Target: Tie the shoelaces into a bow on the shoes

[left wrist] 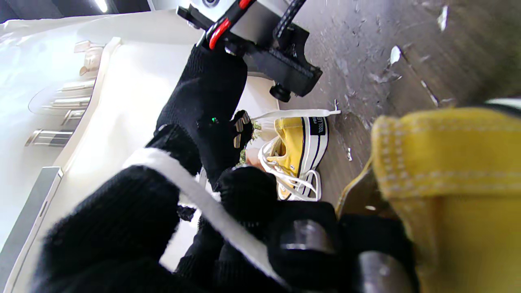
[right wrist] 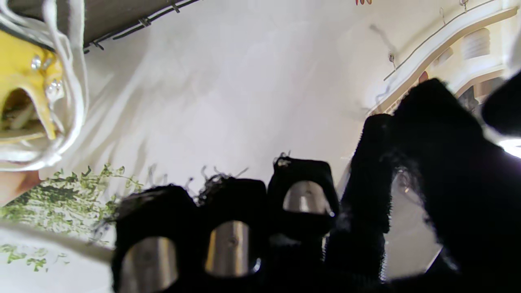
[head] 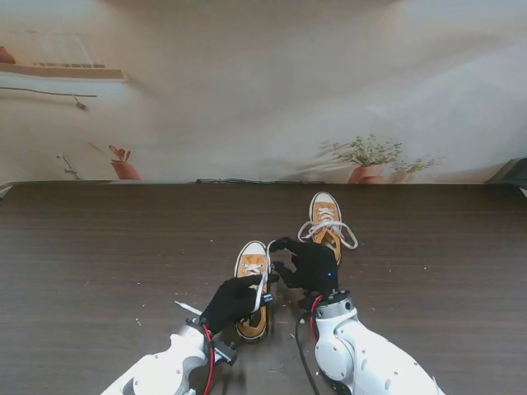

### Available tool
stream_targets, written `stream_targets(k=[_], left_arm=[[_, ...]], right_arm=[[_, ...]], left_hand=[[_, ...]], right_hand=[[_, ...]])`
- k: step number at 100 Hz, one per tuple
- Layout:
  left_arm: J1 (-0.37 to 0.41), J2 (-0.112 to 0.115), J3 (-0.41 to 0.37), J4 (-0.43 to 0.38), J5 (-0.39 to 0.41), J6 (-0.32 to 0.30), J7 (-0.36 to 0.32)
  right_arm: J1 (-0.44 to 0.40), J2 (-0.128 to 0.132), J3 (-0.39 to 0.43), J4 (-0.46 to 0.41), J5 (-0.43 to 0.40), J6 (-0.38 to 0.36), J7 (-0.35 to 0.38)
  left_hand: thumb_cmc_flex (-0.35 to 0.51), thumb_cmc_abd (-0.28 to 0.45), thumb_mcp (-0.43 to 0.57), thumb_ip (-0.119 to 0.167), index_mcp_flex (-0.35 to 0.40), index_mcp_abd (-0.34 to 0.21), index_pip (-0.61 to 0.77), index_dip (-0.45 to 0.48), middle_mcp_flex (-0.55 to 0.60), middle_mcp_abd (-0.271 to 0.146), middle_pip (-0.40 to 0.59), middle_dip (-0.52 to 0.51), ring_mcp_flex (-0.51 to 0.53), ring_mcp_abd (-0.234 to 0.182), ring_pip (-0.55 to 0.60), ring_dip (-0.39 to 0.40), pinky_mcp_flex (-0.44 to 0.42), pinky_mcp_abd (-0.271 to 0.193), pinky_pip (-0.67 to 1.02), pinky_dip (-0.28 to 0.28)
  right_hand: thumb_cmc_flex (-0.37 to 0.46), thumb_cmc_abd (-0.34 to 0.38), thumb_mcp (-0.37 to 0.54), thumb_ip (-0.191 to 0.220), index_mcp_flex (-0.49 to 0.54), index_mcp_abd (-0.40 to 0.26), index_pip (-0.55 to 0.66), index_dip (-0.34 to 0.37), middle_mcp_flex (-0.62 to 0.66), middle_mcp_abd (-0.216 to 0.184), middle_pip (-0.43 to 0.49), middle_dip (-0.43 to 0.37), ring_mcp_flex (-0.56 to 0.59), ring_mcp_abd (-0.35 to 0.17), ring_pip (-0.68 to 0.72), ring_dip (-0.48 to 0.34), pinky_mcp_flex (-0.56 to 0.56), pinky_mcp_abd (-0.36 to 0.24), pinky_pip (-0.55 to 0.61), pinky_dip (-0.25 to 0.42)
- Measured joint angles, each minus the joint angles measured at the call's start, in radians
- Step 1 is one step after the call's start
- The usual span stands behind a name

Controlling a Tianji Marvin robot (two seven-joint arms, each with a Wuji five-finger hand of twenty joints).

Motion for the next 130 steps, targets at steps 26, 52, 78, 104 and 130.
stream_targets(k=[26,52,78,104,130], left_arm=[[-0.005,0.000,0.013,-0.003,0.006,0.030,0.004],[-0.013,-0.001,0.023,-0.002,0.004,0.034,0.001],[-0.004,-0.002,0.020,-0.017,0.016,0.041,0.012],[0.009,0.015,0.013,-0.047,0.027,0.048,-0.034],[0.022,0.022,0.005,-0.059,0.048,0.062,-0.040]], right_arm=[[-0.033,-0.011,0.026,-0.051,0.066,-0.018,0.079],[-0.049,-0.019,0.027,-0.064,0.085,-0.037,0.093],[-0.060,-0.022,0.036,-0.077,0.112,-0.047,0.128],[-0.049,-0.024,0.020,-0.063,0.110,-0.036,0.123],[-0.023,-0.026,-0.004,-0.039,0.098,-0.019,0.114]], left_hand=[[0.000,0.001,0.000,0.000,0.000,0.000,0.000,0.000,0.000,0.000,0.000,0.000,0.000,0.000,0.000,0.000,0.000,0.000,0.000,0.000],[0.000,0.001,0.000,0.000,-0.001,0.000,-0.001,0.000,0.000,0.000,0.000,0.000,0.000,0.000,0.000,0.000,0.000,0.000,0.000,0.000],[0.000,0.003,0.000,0.000,-0.001,0.000,-0.002,0.000,0.000,0.000,0.000,0.000,0.000,0.000,0.000,0.000,0.000,0.000,0.000,-0.001],[0.000,0.016,-0.010,0.000,-0.001,0.017,-0.002,0.000,0.000,0.000,0.000,0.000,0.000,0.000,0.000,0.000,0.000,0.000,0.000,-0.001],[0.000,0.017,-0.018,0.000,-0.001,0.092,0.011,0.000,0.000,0.000,-0.001,0.000,0.000,0.000,0.000,0.000,0.000,0.000,0.013,0.000]], right_hand=[[-0.134,0.091,-0.043,0.039,0.036,0.047,-0.064,0.080,0.000,0.001,0.000,0.000,0.000,0.000,0.000,0.000,0.000,0.000,0.000,0.000],[-0.212,0.222,-0.114,0.040,0.037,0.064,-0.089,0.081,0.000,0.003,0.009,0.000,0.000,0.002,0.000,0.000,0.000,0.007,0.000,0.000],[-0.232,0.302,-0.177,0.062,0.037,0.079,-0.105,0.081,0.000,0.012,0.009,0.000,0.000,0.013,0.000,0.001,0.000,0.014,0.000,0.001],[-0.244,0.147,-0.123,0.062,0.037,0.080,-0.105,0.081,0.000,0.012,0.012,0.000,0.000,0.013,0.001,0.004,0.000,0.015,0.000,0.008],[-0.215,-0.029,-0.022,0.061,0.037,0.085,-0.105,0.082,0.000,0.012,0.022,0.000,0.000,0.011,0.001,0.012,0.000,0.012,0.000,0.008]])
